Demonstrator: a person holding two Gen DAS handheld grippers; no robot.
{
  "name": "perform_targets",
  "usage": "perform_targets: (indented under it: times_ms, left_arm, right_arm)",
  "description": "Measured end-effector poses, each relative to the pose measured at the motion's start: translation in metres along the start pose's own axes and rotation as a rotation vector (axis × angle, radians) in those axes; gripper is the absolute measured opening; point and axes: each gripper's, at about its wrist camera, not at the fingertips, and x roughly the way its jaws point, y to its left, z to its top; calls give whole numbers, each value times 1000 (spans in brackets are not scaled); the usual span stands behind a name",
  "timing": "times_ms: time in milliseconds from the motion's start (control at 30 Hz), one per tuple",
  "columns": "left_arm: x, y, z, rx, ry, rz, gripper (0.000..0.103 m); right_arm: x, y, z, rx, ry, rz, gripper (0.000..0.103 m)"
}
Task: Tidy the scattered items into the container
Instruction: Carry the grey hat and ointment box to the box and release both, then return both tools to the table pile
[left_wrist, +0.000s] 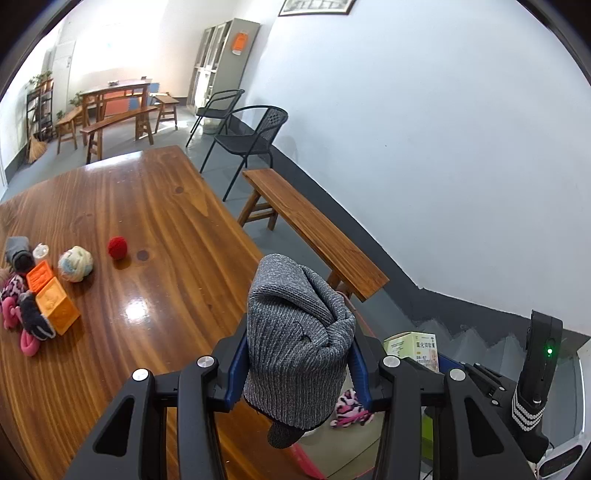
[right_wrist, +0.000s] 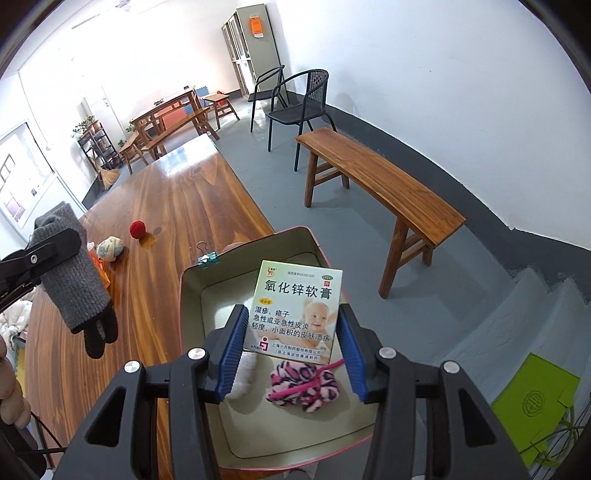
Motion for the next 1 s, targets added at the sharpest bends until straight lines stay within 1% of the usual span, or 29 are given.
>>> perform_targets:
  times_ms: [233, 267, 300, 333, 367, 400, 433, 500, 567, 767, 900, 933, 967, 1000]
  left_arm:
    - [24, -31, 0, 42, 34, -18, 48]
    - [27, -32, 0, 43, 36, -16, 50]
    - [31, -36, 0, 48, 44, -8, 53]
    - [33, -38, 0, 54, 50, -3, 63]
    - [35, -41, 0, 57, 53, 0, 75]
    - [34, -42, 0, 58, 43, 2, 79]
    - [32, -42, 0, 60, 31, 2, 80]
    - [31, -42, -1, 69, 26, 14, 80]
    - [28, -36, 0, 67, 25, 26, 80]
    - [23, -10, 5, 20, 34, 77, 80]
    - [15, 9, 3, -5, 30, 125, 80]
    - [13, 15, 3, -12, 28, 135, 81]
    - [10, 20, 2, -20, 27, 145, 85]
    - [7, 27, 1, -30, 21, 157, 87]
  right_arm:
    - [2, -14, -5, -14, 24, 16, 53]
    - [2, -15, -6, -17, 28, 21, 53]
    - [4, -15, -6, -22, 37, 31, 54]
    - [6, -14, -7, -27, 46, 40, 54]
    - [8, -14, -8, -29, 54, 46, 55]
    - [11, -14, -8, -28, 66, 50, 58]
    - [13, -14, -9, -25, 77, 54, 60]
    - [15, -14, -9, -13, 88, 60, 67]
    - [16, -15, -9, -6, 87, 58, 68]
    - [20, -7, -3, -3, 91, 67, 68]
    - [24, 5, -1, -7, 96, 81, 68]
    - [25, 9, -1, -10, 96, 84, 68]
    - [25, 13, 0, -14, 97, 88, 68]
    - [26, 18, 0, -20, 97, 93, 68]
